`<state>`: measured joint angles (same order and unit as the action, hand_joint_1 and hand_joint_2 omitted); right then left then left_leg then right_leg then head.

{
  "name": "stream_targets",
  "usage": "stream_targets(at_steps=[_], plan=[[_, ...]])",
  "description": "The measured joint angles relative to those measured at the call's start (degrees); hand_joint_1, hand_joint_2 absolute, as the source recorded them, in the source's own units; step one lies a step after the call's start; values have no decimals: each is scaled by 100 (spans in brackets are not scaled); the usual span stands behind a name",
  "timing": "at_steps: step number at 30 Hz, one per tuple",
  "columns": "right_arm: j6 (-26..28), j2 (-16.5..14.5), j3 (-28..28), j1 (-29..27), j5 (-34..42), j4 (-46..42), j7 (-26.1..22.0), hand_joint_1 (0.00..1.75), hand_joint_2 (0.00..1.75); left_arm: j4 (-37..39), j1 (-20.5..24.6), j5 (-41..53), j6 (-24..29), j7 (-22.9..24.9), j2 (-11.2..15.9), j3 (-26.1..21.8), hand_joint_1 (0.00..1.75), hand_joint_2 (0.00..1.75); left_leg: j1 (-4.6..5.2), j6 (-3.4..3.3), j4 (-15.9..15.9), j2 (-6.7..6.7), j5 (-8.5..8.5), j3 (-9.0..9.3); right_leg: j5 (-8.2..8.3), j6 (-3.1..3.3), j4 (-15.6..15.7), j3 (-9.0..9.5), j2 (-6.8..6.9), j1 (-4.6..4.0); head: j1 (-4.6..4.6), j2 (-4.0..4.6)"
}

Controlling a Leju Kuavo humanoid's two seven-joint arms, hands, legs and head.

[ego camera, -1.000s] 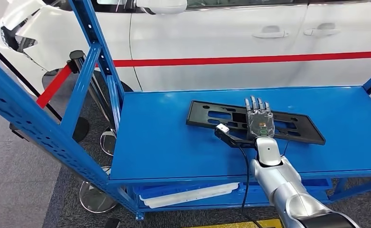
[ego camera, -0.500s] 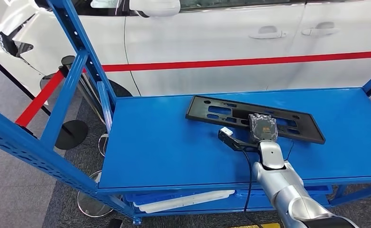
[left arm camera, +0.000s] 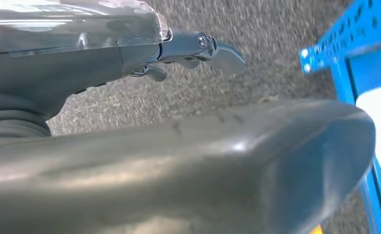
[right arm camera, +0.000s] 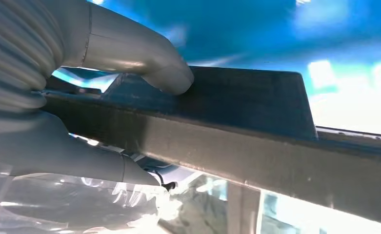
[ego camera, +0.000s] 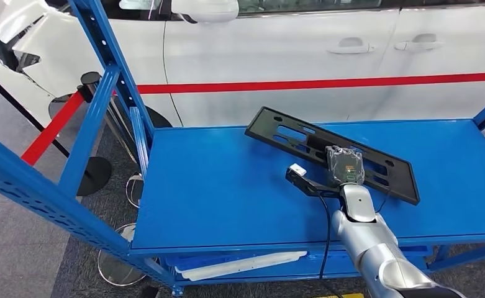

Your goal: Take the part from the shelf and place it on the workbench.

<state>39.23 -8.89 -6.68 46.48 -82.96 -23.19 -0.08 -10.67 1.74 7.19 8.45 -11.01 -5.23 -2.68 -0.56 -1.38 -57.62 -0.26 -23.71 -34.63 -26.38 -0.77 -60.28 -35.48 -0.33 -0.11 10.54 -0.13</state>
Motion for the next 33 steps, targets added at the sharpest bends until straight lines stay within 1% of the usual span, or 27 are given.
stream_targets(at_steps=[1, 3, 4, 5, 6, 7, 8, 9, 10, 11, 13, 14, 15, 16, 18, 19, 20, 21, 22, 23, 24, 25, 26, 28, 30, 31, 33], plan=[[9, -16, 108, -26, 312, -153, -335, 175, 175, 0, 6, -1, 1, -1, -1, -4, 0, 0, -9, -18, 16, 3, 11, 7, -167, -30, -279, -130, 2, 12, 0, 0], [38, -77, 411, -61, 1004, -479, -1043, 175, 175, 0, 14, -1, 7, 1, -2, -12, 0, 0, -7, -33, 16, 3, 9, 5, -527, -79, -1063, -508, 4, 39, 0, 1], [52, -109, 565, -70, 1289, -615, -1306, 175, 175, 0, 14, -1, 10, 2, -2, -15, 0, 0, -8, -33, 13, 3, 5, 7, -604, -99, -1354, -654, 5, 57, 0, 1], [60, -141, 698, -80, 1577, -744, -1515, 175, 175, 0, 14, -1, 14, 2, -3, -18, 0, 0, -11, -31, 8, 1, 2, 9, -573, -114, -1449, -707, 8, 75, 1, 1], [42, -165, 791, -102, 1895, -897, -1694, 175, 175, 0, 14, -1, 16, -4, -5, -24, 0, 0, -15, -25, 0, -5, -3, 13, -435, -123, -1302, -640, 12, 92, 0, 1], [-13, -180, 851, -144, 2283, -1100, -1865, 175, 175, 0, 14, -1, 16, -15, -8, -34, 0, 0, -19, -15, -13, -12, -11, 15, -236, -124, -964, -475, 17, 108, 0, 1], [-131, -188, 883, -208, 2805, -1416, -2024, 175, 175, 0, 13, -1, 17, -34, -11, -50, 0, 0, -19, 3, -31, -21, -23, 14, -64, -115, -525, -261, 24, 116, 0, 1], [-305, -187, 893, -292, 3353, -1813, -2124, 175, 175, 0, 11, -1, 18, -57, -14, -72, 0, 0, -11, 27, -49, -31, -36, 9, 65, -98, -162, -84, 27, 110, 1, 0], [-517, -182, 893, -405, 3900, -2282, -2159, 175, 175, 0, 9, 1, 18, -79, -14, -95, 0, 0, -2, 56, -60, -37, -47, 5, 129, -75, 76, 29, 28, 100, 1, 0], [-744, -163, 893, -543, 4438, -2816, -2150, 175, 175, 0, 5, 2, 19, -96, -15, -116, 0, 0, 8, 85, -64, -42, -54, 1, 139, -50, 186, 76, 26, 85, 1, 1], [-1113, -73, 893, -873, 5222, -3859, -2082, 175, 175, 0, -7, 3, 19, -117, -14, -145, 0, 0, 12, 144, -56, -53, -61, -2, 157, 13, 201, 76, 28, 80, 1, 1], [-1245, -3, 894, -1037, 5534, -4343, -2075, 175, 175, 0, -17, 3, 20, -127, -14, -155, 0, 0, 8, 169, -87, -51, -97, -15, 167, 48, 219, 83, 34, 90, 1, 1], [-1345, 79, 895, -1195, 5820, -4780, -2106, 175, 175, 0, -26, 2, 25, -138, -13, -165, 0, 0, 3, 190, -205, -45, -191, -61, 177, 90, 238, 91, 45, 104, 2, 1], [-1425, 163, 896, -1343, 6109, -5162, -2178, 175, 175, 0, -33, 1, 31, -150, -13, -179, 0, 0, -4, 205, -447, -35, -350, -157, 185, 124, 253, 98, 54, 119, 2, 1], [-1548, 358, 903, -1631, 6699, -5803, -2383, 175, 175, 0, -40, -6, 45, -177, -13, -225, 0, 0, -17, 226, -1217, -14, -750, -467, 179, 159, 254, 100, 60, 110, 2, 0], [-1591, 455, 909, -1771, 6940, -6055, -2477, 175, 175, 0, -41, -9, 50, -190, -13, -250, 0, 0, -21, 235, -1566, -12, -879, -613, 176, 162, 252, 102, 56, 104, 2, 0], [-1617, 552, 915, -1905, 7135, -6266, -2558, 175, 175, 0, -41, -13, 52, -205, -13, -271, 0, 0, -21, 238, -1742, -11, -907, -688, 171, 162, 248, 105, 48, 99, 2, 0], [-1630, 649, 920, -2036, 7309, -6452, -2632, 175, 175, 0, -41, -17, 52, -222, -13, -287, 0, 0, -21, 233, -1675, -11, -816, -650, 163, 155, 242, 112, 38, 97, 2, 0], [-1635, 752, 922, -2159, 7483, -6625, -2708, 175, 175, 0, -40, -22, 50, -244, -13, -303, 0, 0, -21, 218, -1374, -10, -631, -501, 151, 145, 234, 124, 27, 96, 2, 0], [-1637, 849, 923, -2269, 7653, -6772, -2780, 175, 175, 0, -39, -27, 44, -265, -13, -322, 0, 0, -19, 193, -946, -10, -436, -294, 135, 127, 224, 138, 18, 95, 2, 1], [-1639, 939, 926, -2363, 7804, -6903, -2841, 175, 175, 0, -36, -32, 37, -284, -13, -345, 0, 0, -8, 168, -546, -10, -298, -94, 117, 105, 208, 145, 11, 85, 2, 1], [-1643, 1021, 930, -2441, 7906, -7004, -2880, 175, 175, 0, -31, -35, 30, -297, -13, -369, 0, 0, 3, 144, -274, -12, -225, 40, 108, 78, 196, 144, 3, 78, 2, 1], [-1647, 1087, 935, -2506, 7965, -7084, -2903, 175, 175, 0, -27, -36, 24, -302, -13, -390, 0, 0, 16, 124, -144, -14, -218, 101, 104, 47, 189, 139, -2, 73, 1, 1], [-1655, 1197, 941, -2608, 8004, -7227, -2920, 175, 175, 0, -24, -37, 18, -305, -13, -416, 0, 0, 30, 75, -108, -18, -218, 114, 117, -27, 201, 136, -11, 76, 1, 1], [-1661, 1280, 943, -2673, 8015, -7332, -2929, 175, 175, 0, -25, -37, 18, -307, -13, -432, 0, 0, 14, -2, -40, -12, -176, 144, 34, -99, 62, 90, 2, 89, -1, 1], [-1665, 1319, 945, -2686, 8029, -7366, -2931, 175, 175, 0, -20, -33, 27, -307, -13, -437, 0, 0, 2, -37, -5, -8, -152, 158, -99, -128, -159, 2, 7, 93, -1, 0], [-1707, 1387, 950, -2725, 8152, -7416, -2938, 175, 175, 0, -12, -24, 66, -307, -13, -442, 0, 0, -4, -71, 17, -5, -131, 161, -483, -164, -863, -310, 14, 97, -1, 0]])
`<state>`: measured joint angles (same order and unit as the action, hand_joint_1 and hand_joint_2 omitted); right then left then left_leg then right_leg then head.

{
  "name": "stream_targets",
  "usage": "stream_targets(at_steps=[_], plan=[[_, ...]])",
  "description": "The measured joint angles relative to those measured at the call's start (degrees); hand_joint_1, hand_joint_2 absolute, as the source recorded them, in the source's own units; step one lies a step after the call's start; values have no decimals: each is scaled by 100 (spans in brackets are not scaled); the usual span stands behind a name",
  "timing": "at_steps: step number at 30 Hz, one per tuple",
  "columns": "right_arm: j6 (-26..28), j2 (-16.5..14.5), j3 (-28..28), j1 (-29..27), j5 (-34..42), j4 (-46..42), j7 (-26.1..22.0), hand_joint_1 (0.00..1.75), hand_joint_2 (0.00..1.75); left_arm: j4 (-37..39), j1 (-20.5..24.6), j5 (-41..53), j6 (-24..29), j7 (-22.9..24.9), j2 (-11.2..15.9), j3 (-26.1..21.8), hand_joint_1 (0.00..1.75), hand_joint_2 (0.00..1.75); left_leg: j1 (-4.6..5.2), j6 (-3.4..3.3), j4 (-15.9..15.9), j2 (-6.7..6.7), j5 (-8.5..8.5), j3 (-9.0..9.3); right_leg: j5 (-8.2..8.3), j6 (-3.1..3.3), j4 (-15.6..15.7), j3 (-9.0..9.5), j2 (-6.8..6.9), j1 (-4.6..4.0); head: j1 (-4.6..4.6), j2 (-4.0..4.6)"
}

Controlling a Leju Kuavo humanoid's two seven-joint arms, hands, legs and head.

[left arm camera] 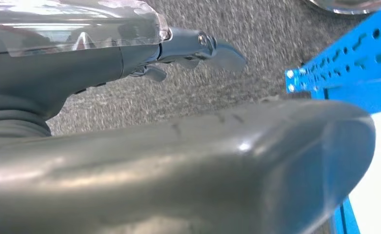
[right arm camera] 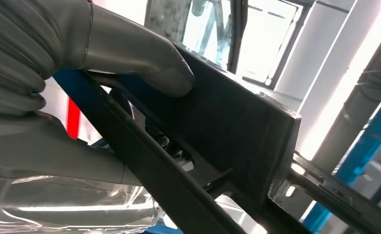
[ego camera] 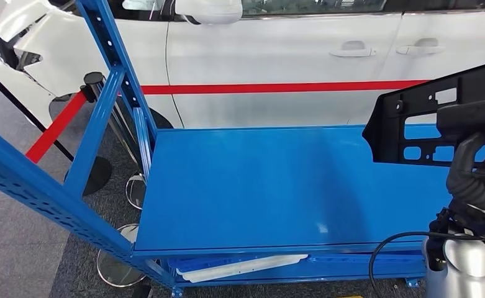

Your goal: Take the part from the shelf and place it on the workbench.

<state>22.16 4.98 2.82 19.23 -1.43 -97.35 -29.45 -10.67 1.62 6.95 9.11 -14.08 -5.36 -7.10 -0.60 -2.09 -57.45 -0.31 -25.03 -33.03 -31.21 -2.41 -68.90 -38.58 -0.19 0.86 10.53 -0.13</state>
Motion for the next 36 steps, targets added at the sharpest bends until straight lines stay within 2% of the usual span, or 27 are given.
stream_targets(at_steps=[1, 2, 3, 4, 6, 7, 8, 10, 12, 14, 16, 17, 18, 19, 21, 22, 23, 24, 26, 28, 30, 32, 33, 34, 35, 36], plan=[[-56, 32, 3, -41, 151, -19, -11, 175, 175, 1, 1, 2, 30, -4, -1, -1, 0, 0, 0, -5, -2, -1, 3, -7, -152, -13, -344, -161, -1, 4, 1, 0], [-148, 63, 5, -102, 357, -39, -34, 175, 175, 1, -3, -12, 56, -18, -1, -3, 0, 0, 0, -6, -5, -3, 3, -9, -202, -24, -539, -255, 1, 10, 1, 0], [-268, 98, 10, -174, 604, -65, -68, 175, 175, 1, -8, -44, 76, -44, -2, -14, 0, 0, -1, -3, -9, -6, 1, -9, -143, -31, -535, -255, 2, 21, 1, 0], [-440, 138, 18, -251, 863, -101, -126, 175, 175, 1, -11, -77, 87, -76, -2, -34, 0, 0, -1, 4, -17, -10, -4, -7, 18, -33, -304, -142, 5, 34, 1, 0], [-914, 218, 51, -408, 1330, -201, -339, 175, 175, 0, -14, -147, 98, -128, -2, -93, 0, 0, 10, 41, -49, -20, -28, -7, 391, -26, 504, 258, 15, 47, 1, 0], [-1222, 251, 73, -493, 1523, -260, -493, 175, 175, 0, -14, -171, 109, -139, -2, -120, 0, 0, 21, 68, -71, -23, -43, -13, 503, -4, 825, 410, 14, 40, 1, 0], [-1533, 275, 100, -582, 1685, -321, -651, 175, 175, 0, -16, -194, 125, -144, -2, -142, 0, 0, 33, 98, -86, -25, -56, -21, 543, 23, 1004, 489, 11, 27, 1, 0], [-1994, 294, 147, -746, 1887, -438, -866, 175, 175, 0, -20, -224, 162, -148, -2, -187, 0, 0, 43, 159, -89, -23, -64, -27, 538, 97, 1046, 489, -4, 2, 1, -1], [-2134, 274, 194, -853, 1966, -554, -913, 175, 175, 0, -21, -264, 200, -147, -2, -244, 0, 0, 34, 225, -156, -14, -134, -50, 550, 177, 1064, 496, 2, 19, 1, 0], [-2131, 226, 234, -928, 1989, -657, -903, 175, 175, 0, -21, -303, 233, -142, -2, -283, 0, 0, 23, 271, -609, -6, -425, -233, 559, 248, 1088, 508, 19, 38, 2, 0], [-2077, 170, 255, -1045, 1903, -738, -904, 175, 175, 1, -25, -313, 242, -130, -4, -309, 0, 0, 18, 293, -1399, -5, -806, -572, 557, 279, 1082, 506, 36, 23, 2, 0], [-2033, 138, 259, -1129, 1811, -776, -913, 175, 175, 1, -28, -319, 241, -117, -6, -329, 0, 0, 17, 298, -1688, -5, -902, -695, 559, 285, 1075, 504, 42, 15, 2, 0], [-1989, 99, 260, -1225, 1702, -818, -930, 175, 175, 2, -30, -325, 243, -103, -8, -354, 0, 0, 17, 296, -1767, -5, -883, -720, 562, 289, 1067, 503, 47, 7, 2, 0], [-1957, 54, 260, -1330, 1598, -862, -954, 175, 175, 2, -31, -330, 247, -84, -10, -378, 0, 0, 17, 284, -1604, -5, -757, -629, 564, 290, 1058, 503, 49, 0, 1, 0], [-1932, -45, 260, -1535, 1431, -967, -1002, 175, 175, 2, -28, -342, 262, -56, -10, -411, 0, 0, 24, 225, -818, -5, -400, -232, 558, 281, 1041, 500, 45, -10, 1, 0], [-1929, -94, 258, -1626, 1359, -1027, -1018, 175, 175, 2, -25, -355, 269, -47, -10, -420, 0, 0, 35, 193, -464, -6, -276, -60, 557, 265, 1027, 489, 41, -22, 1, 0], [-1928, -143, 257, -1709, 1298, -1085, -1027, 175, 175, 2, -23, -370, 274, -40, -13, -425, 0, 0, 47, 165, -244, -7, -213, 39, 562, 240, 1017, 474, 38, -28, 1, 0], [-1930, -186, 255, -1783, 1251, -1134, -1031, 175, 175, 2, -23, -384, 276, -37, -16, -427, 0, 0, 59, 142, -156, -10, -201, 70, 572, 210, 1012, 459, 36, -31, 1, 0], [-1939, -249, 252, -1893, 1203, -1216, -1033, 175, 175, 2, -26, -396, 279, -32, -27, -429, 0, 0, 58, 92, -117, -8, -143, 59, 591, 136, 1010, 443, 30, -21, 1, 1], [-1944, -281, 251, -1949, 1190, -1273, -1034, 175, 175, 2, -22, -397, 282, -31, -37, -434, 0, 0, 42, 22, -50, 4, -65, 50, 455, 78, 897, 401, 23, -8, 1, 0], [-1940, -294, 251, -1967, 1183, -1300, -1034, 175, 175, 2, -10, -398, 286, -31, -45, -442, 0, 0, 37, -23, -19, 14, -9, 15, 139, 49, 561, 279, 20, 1, 0, -1], [-1930, -309, 251, -1997, 1136, -1310, -1035, 175, 175, 2, -6, -398, 286, -32, -52, -455, 0, 0, 43, -39, -25, 17, 37, -55, -248, 25, -53, 71, 19, 6, 1, 1], [-1925, -320, 251, -2023, 1093, -1315, -1035, 175, 175, 2, -6, -398, 285, -32, -55, -462, 0, 0, 46, -36, -33, 18, 64, -100, -382, 16, -331, -3, 20, 7, 1, 1], [-1921, -334, 250, -2053, 1037, -1323, -1035, 175, 175, 2, -8, -398, 285, -33, -57, -470, 0, 0, 48, -33, -47, 18, 94, -152, -431, 10, -481, -6, 20, 8, 1, 1], [-1917, -347, 246, -2078, 981, -1336, -1035, 175, 175, 2, -9, -398, 285, -33, -58, -477, 0, 0, 49, -26, -64, 17, 122, -203, -363, 11, -402, 102, 20, 9, 1, 0], [-1916, -361, 233, -2094, 922, -1358, -1035, 175, 175, 2, -9, -398, 285, -33, -60, -489, 0, 0, 48, -11, -84, 16, 149, -252, -215, 18, -98, 329, 21, 12, 1, 0]])
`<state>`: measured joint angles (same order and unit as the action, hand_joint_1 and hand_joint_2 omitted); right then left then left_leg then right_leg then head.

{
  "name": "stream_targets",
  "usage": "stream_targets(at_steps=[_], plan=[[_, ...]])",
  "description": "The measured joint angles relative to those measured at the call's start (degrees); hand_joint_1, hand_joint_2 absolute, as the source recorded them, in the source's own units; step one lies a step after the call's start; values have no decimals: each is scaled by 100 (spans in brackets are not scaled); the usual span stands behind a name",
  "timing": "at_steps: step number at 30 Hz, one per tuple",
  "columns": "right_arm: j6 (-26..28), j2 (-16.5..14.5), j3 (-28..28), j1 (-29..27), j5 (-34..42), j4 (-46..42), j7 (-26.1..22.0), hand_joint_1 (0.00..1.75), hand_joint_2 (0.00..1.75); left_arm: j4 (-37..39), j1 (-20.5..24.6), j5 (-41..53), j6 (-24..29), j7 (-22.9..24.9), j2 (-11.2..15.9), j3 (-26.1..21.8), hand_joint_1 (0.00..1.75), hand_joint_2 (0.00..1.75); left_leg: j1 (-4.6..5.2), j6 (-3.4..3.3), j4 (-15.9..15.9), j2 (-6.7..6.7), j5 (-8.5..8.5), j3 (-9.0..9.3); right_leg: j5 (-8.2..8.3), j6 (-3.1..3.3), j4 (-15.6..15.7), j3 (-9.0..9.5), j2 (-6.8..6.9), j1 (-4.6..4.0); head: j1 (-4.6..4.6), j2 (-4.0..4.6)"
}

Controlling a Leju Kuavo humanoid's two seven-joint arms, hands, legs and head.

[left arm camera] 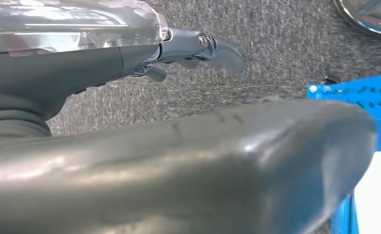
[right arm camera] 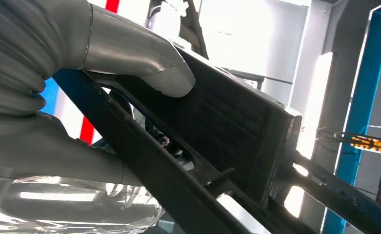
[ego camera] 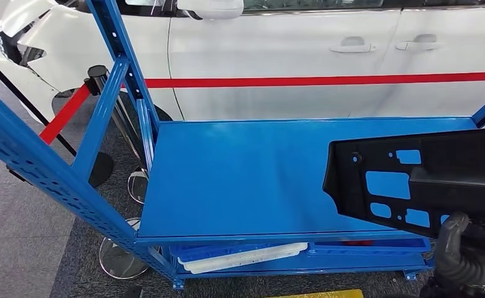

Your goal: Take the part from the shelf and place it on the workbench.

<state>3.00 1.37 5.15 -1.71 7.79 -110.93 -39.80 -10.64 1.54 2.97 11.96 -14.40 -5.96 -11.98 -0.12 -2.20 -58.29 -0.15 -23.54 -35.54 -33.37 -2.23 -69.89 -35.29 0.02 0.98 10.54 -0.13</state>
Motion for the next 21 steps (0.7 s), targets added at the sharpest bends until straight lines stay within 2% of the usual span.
stream_targets(at_steps=[2, 3, 4, 5, 7, 8, 9, 11, 12, 13, 14, 15, 16, 17, 18, 19, 20, 21], plan=[[3, -24, -51, -19, -102, -52, 1, 175, 175, 0, 5, -1, 1, 1, -3, -23, 0, 0, 5, 47, -34, -4, 52, -69, 228, 32, 808, 529, -3, -11, 1, 0], [3, -36, -85, -41, -142, -83, 0, 175, 175, 0, 7, -1, 1, 2, -4, -33, 0, 0, 8, 79, -40, -7, 79, -82, 290, 58, 1080, 694, -9, -29, 1, 0], [2, -45, -121, -67, -171, -109, -1, 175, 175, 0, 10, -3, 2, 8, -5, -40, 0, 0, 10, 113, -42, -9, 109, -88, 301, 88, 1205, 755, -15, -49, 1, 0], [1, -56, -157, -101, -197, -133, -1, 175, 175, 0, 11, -5, 3, 20, -9, -46, 0, 0, 10, 147, -29, -12, 144, -90, 330, 123, 1213, 740, -20, -72, 0, 0], [-12, -75, -231, -153, -228, -181, -1, 175, 175, 1, 2, -9, 8, 51, -17, -61, 0, 0, 9, 219, -28, -17, 168, -117, 408, 209, 1252, 685, -12, -59, 0, 0], [-26, -85, -267, -171, -235, -201, -1, 175, 175, 1, -4, -9, 11, 67, -20, -66, 0, 0, 6, 251, -96, -19, 66, -161, 462, 259, 1267, 644, -3, -45, 1, 1], [-41, -92, -300, -183, -235, -218, -1, 175, 175, 2, -10, -9, 15, 78, -21, -71, 0, 0, 3, 278, -269, -20, -133, -233, 521, 304, 1282, 591, 7, -31, 1, 1], [-80, -99, -348, -207, -219, -235, -1, 175, 175, 2, -10, -9, 20, 95, -21, -77, 0, 0, -12, 316, -947, -16, -707, -442, 625, 350, 1280, 455, 9, -35, 1, 2], [-109, -101, -363, -223, -200, -237, -1, 175, 175, 1, -9, -9, 21, 99, -21, -79, 0, 0, -15, 329, -1323, -15, -914, -524, 678, 353, 1276, 383, 0, -42, 1, 1], [-148, -102, -375, -238, -170, -237, 0, 175, 175, 1, -8, -9, 22, 101, -22, -80, 0, 0, -15, 334, -1590, -14, -999, -542, 732, 349, 1270, 308, -18, -51, 1, 1], [-189, -102, -389, -249, -141, -237, 0, 175, 175, 2, -8, -9, 22, 103, -23, -81, 0, 0, -15, 328, -1666, -17, -957, -468, 782, 342, 1262, 236, -44, -59, 1, 1], [-226, -102, -405, -256, -110, -237, 0, 175, 175, 2, -8, -9, 22, 104, -25, -81, 0, 0, -13, 309, -1515, -24, -827, -286, 828, 333, 1253, 173, -76, -67, 1, 0], [-263, -103, -420, -259, -79, -237, 0, 175, 175, 2, -7, -9, 22, 104, -25, -82, 0, 0, -6, 272, -1172, -59, -677, -7, 871, 322, 1243, 117, -118, -75, 1, 0], [-300, -108, -435, -262, -56, -237, 0, 175, 175, 1, -4, -9, 22, 104, -21, -83, 0, 0, 1, 216, -721, -149, -603, 318, 910, 306, 1233, 68, -159, -87, 1, 0], [-335, -115, -447, -266, -39, -239, 1, 175, 175, 1, -5, -9, 22, 104, -19, -84, 0, 0, 4, 173, -306, -233, -579, 596, 952, 285, 1224, 32, -198, -93, 1, 0], [-367, -123, -456, -279, -32, -246, 1, 175, 175, 0, -7, -9, 24, 103, -17, -84, 0, 0, 13, 139, -10, -304, -590, 780, 994, 258, 1222, 6, -238, -92, 1, 1], [-390, -133, -463, -306, -34, -261, 0, 175, 175, 0, -7, -9, 25, 103, -18, -85, 0, 0, 21, 120, 143, -336, -619, 863, 1039, 223, 1225, -14, -277, -84, 1, 1], [-402, -142, -466, -347, -39, -282, -1, 175, 175, 0, -8, -8, 26, 104, -22, -85, 0, 0, 28, 117, 184, -300, -597, 863, 1083, 184, 1232, -27, -322, -76, 1, 1]])
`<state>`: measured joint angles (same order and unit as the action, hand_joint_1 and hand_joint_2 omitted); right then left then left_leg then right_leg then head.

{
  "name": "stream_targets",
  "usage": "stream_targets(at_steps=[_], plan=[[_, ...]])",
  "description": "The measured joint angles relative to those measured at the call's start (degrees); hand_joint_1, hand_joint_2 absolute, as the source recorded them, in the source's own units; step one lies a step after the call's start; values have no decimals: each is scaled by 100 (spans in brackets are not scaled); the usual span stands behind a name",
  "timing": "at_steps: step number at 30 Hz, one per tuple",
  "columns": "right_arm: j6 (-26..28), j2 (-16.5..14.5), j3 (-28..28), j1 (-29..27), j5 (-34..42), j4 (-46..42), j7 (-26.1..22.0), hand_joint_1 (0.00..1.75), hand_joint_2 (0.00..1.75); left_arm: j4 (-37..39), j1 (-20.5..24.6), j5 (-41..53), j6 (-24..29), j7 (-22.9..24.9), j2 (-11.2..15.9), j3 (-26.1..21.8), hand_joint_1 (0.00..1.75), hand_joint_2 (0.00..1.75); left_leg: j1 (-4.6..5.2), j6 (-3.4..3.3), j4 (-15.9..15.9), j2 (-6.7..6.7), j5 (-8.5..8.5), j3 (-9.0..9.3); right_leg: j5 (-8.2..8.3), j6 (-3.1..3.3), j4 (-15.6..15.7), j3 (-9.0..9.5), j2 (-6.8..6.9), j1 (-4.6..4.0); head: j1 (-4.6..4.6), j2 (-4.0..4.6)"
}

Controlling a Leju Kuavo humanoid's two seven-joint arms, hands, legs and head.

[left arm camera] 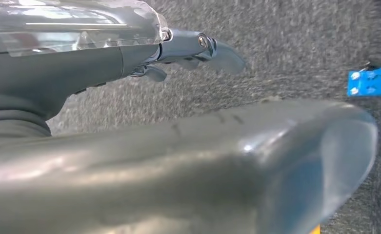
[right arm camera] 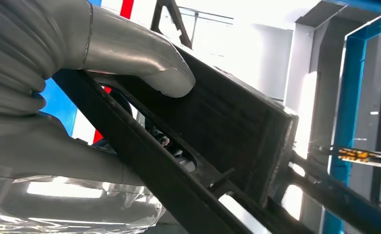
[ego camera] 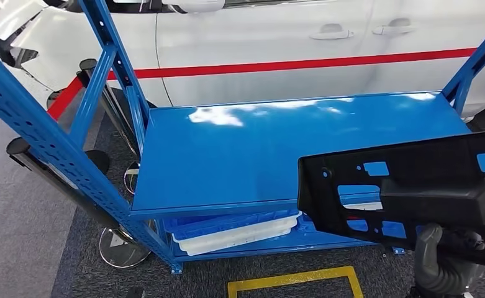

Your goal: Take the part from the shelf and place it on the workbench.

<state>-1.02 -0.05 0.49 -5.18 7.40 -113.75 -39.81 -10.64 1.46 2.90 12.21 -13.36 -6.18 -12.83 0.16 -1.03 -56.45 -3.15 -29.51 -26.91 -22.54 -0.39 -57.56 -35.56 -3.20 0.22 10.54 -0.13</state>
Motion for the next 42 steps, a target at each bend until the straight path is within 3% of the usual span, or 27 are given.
stream_targets(at_steps=[2, 4, 6, 7, 8, 9, 11, 13, 14, 16, 17, 19, 21, 22, 23, 24, 25, 26, 28, 30, 32, 33, 34, 36, 37, 39, 42], plan=[[-17, -19, 6, -126, 19, -57, -3, 175, 175, 1, 7, 5, 2, 9, -16, -2, 0, 0, -20, -54, 43, 121, 88, -44, -57, -63, -69, -58, -1, 12, -1, 1], [-44, -43, 39, -271, 80, -113, -4, 175, 175, 2, 2, 13, 1, 28, -30, -5, 0, 0, -51, -119, 80, 258, 191, -127, -477, -111, -500, -237, 133, 32, -2, 1], [-82, -87, 111, -432, 145, -157, -3, 175, 175, 2, -11, 16, -7, 44, -31, -10, 0, 0, -45, -137, 71, 385, 271, -246, -974, -176, -1262, -483, 241, 64, -2, 0], [-99, -111, 152, -511, 168, -174, -3, 175, 175, 2, -17, 16, -12, 47, -32, -12, 0, 0, -44, -127, 58, 452, 309, -309, -1065, -210, -1566, -545, 260, 82, -2, 0], [-109, -134, 191, -577, 183, -185, -2, 175, 175, 2, -19, 16, -14, 49, -32, -14, 0, 0, -44, -113, 38, 524, 342, -376, -1025, -239, -1699, -519, 275, 101, -3, 0], [-117, -151, 221, -628, 192, -195, -2, 175, 175, 2, -19, 16, -17, 51, -33, -15, 0, 0, -47, -96, 12, 595, 369, -440, -887, -262, -1618, -384, 300, 122, -3, 0], [-127, -177, 257, -683, 198, -221, -2, 175, 175, 2, -9, 16, -20, 51, -33, -15, 0, 0, -43, -55, -60, 717, 398, -541, -642, -294, -901, 169, 472, 151, -2, -1], [-134, -199, 278, -710, 199, -254, -2, 175, 175, 2, -1, 16, -21, 51, -34, -16, 0, 0, -29, 6, -134, 813, 423, -599, -646, -243, -195, 628, 656, 115, 2, 0], [-135, -210, 287, -723, 200, -267, -2, 175, 175, 2, 5, 16, -21, 51, -35, -17, 0, 0, -22, 44, -155, 857, 443, -613, -685, -192, -32, 706, 688, 87, 4, 0], [-137, -231, 303, -757, 202, -287, -2, 175, 175, 2, 11, 16, -22, 51, -38, -19, 0, 0, -32, 126, -167, 931, 481, -631, -636, -55, 15, 647, 599, 65, 9, 1], [-138, -245, 307, -764, 202, -295, -2, 175, 175, 2, 9, 16, -23, 51, -39, -21, 0, 0, -44, 165, -211, 890, 422, -663, -590, 10, 23, 603, 551, 65, 9, 0], [-139, -272, 308, -770, 202, -306, -2, 175, 175, 2, -7, 16, -23, 51, -40, -25, 0, 0, -66, 211, -578, 665, 29, -798, -472, 127, 44, 491, 455, 67, 9, 1], [-139, -293, 308, -771, 202, -310, -2, 175, 175, 3, -24, 16, -24, 51, -42, -28, 0, 0, -71, 207, -1279, 441, -509, -974, -355, 186, 38, 342, 335, 28, 9, 0], [-140, -303, 308, -774, 202, -310, -2, 175, 175, 4, -28, 16, -23, 51, -42, -30, 0, 0, -70, 192, -1562, 399, -651, -1014, -296, 199, 33, 266, 266, 4, 9, 0], [-144, -314, 308, -778, 202, -310, -2, 175, 175, 4, -28, 16, -24, 51, -42, -32, 0, 0, -64, 167, -1689, 380, -670, -979, -237, 206, 26, 188, 192, -21, 9, 0], [-152, -326, 315, -785, 203, -310, -2, 175, 175, 4, -24, 16, -24, 51, -42, -33, 0, 0, -51, 130, -1610, 368, -572, -854, -182, 207, 17, 116, 117, -42, 10, -1], [-173, -344, 334, -798, 214, -310, -2, 175, 175, 4, -19, 16, -24, 51, -41, -34, 0, 0, -30, 78, -1329, 336, -402, -633, -129, 203, 9, 51, 42, -62, 10, 0], [-203, -368, 364, -816, 235, -309, -2, 175, 175, 4, -13, 17, -25, 51, -38, -35, 0, 0, -2, 5, -933, 247, -254, -364, -78, 200, 1, -6, -26, -70, 10, 0], [-286, -447, 472, -863, 313, -304, -1, 175, 175, 4, -7, 19, -28, 48, -20, -39, 0, 0, 32, -109, -189, 26, -136, 90, 25, 168, -7, -95, -136, -75, 9, 0], [-361, -535, 609, -927, 399, -291, -1, 175, 175, 4, -5, 19, -30, 46, -5, -46, 0, 0, 65, -136, 86, -40, -149, 205, 129, 98, 2, -151, -232, -36, 9, 0], [-442, -611, 738, -1032, 451, -266, -1, 175, 175, 4, -3, 15, -21, 58, -13, -54, 0, 0, 58, -137, 174, 82, -42, 169, 180, 22, 2, -193, -281, -23, 10, 0], [-481, -647, 789, -1078, 458, -244, -1, 175, 175, 4, 0, 11, -7, 69, -13, -64, 0, 0, 45, -151, 222, 158, 27, 147, 69, -4, -84, -241, -199, -31, 7, 1], [-513, -686, 827, -1105, 443, -210, -1, 175, 175, 4, -4, 5, 15, 84, -14, -79, 0, 0, 24, -161, 266, 242, 102, 111, -148, -29, -279, -320, -77, -35, 4, 1], [-535, -765, 861, -1116, 370, -103, 0, 175, 175, 4, -20, -14, 74, 122, -9, -117, 0, 0, 26, -170, 269, 409, 203, 1, -713, -84, -959, -534, 181, 7, -1, 2], [-531, -799, 864, -1118, 324, -49, 1, 175, 175, 4, -28, -26, 99, 139, -9, -131, 0, 0, 26, -162, 256, 479, 237, -51, -893, -115, -1279, -618, 228, 33, -1, 2], [-519, -837, 863, -1127, 269, 13, 1, 175, 175, 4, -33, -46, 128, 155, -9, -146, 0, 0, 25, -152, 237, 555, 267, -110, -1008, -149, -1605, -694, 257, 65, -1, 2], [-515, -841, 862, -1128, 262, 19, 1, 175, 175, 4, -32, -51, 131, 156, -9, -148, 0, 0, 24, -150, 234, 563, 270, -117, -1008, -153, -1629, -697, 259, 68, -1, 1]])
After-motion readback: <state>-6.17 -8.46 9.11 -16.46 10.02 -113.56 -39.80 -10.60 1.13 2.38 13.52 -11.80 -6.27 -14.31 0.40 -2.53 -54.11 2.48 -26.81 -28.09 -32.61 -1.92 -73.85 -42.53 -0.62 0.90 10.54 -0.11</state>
